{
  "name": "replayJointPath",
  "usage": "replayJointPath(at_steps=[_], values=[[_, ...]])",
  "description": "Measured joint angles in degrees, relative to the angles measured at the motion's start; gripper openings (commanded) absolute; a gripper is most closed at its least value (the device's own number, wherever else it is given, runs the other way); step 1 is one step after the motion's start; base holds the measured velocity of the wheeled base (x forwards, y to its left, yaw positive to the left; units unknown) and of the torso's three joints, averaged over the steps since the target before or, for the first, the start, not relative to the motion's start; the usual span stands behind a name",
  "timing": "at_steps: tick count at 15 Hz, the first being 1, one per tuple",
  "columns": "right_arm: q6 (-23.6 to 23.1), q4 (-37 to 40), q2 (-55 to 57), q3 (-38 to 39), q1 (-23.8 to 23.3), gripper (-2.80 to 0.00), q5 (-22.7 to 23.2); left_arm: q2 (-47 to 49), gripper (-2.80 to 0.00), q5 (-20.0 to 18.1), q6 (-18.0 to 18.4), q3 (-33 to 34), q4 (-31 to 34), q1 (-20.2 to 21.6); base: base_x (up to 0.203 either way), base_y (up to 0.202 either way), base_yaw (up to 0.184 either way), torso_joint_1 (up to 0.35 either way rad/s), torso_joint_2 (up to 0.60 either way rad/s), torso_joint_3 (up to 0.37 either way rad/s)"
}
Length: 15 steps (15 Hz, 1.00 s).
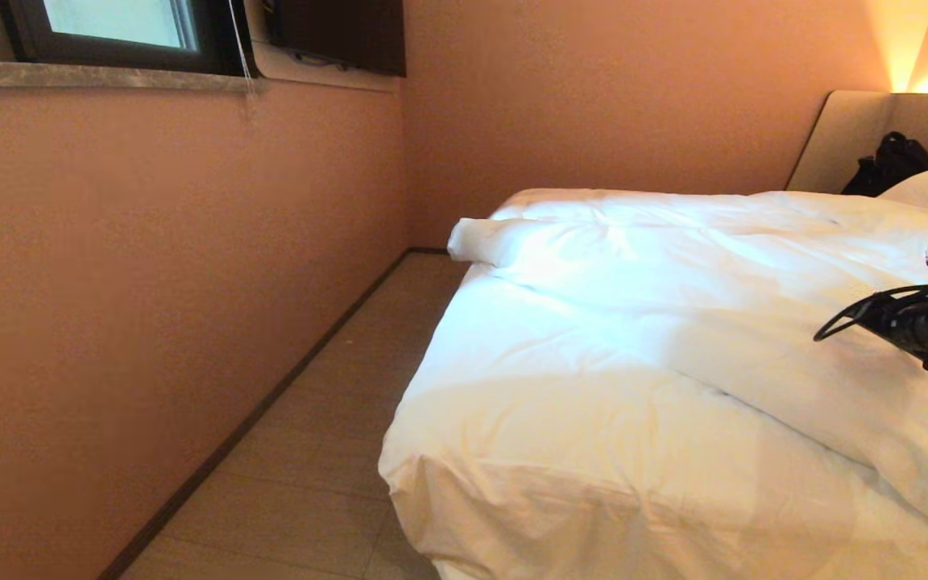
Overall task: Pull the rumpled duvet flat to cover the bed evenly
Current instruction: Hold the folded corner of the quilt
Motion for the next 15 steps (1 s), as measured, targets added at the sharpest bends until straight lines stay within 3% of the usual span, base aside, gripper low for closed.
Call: replayJointPath(at_steps=[11, 12, 15], values=[[-0.2, 0.7, 9.4, -2.9, -1.1, 0.00, 0.1, 0.0, -2.80, 0.0, 0.0, 0.0, 0.0, 0.0, 0.000, 0.000, 0.000, 0.000, 0.00, 0.000], [-0.2, 0.7, 9.8, -2.9, -1.2, -2.80, 0.1, 0.0, -2.80, 0.0, 0.0, 0.0, 0.0, 0.0, 0.000, 0.000, 0.000, 0.000, 0.00, 0.000], [-0.3, 0.8, 10.6, -2.8, -1.4, -2.80, 0.0, 0.0, -2.80, 0.0, 0.0, 0.0, 0.0, 0.0, 0.000, 0.000, 0.000, 0.000, 0.00, 0.000]])
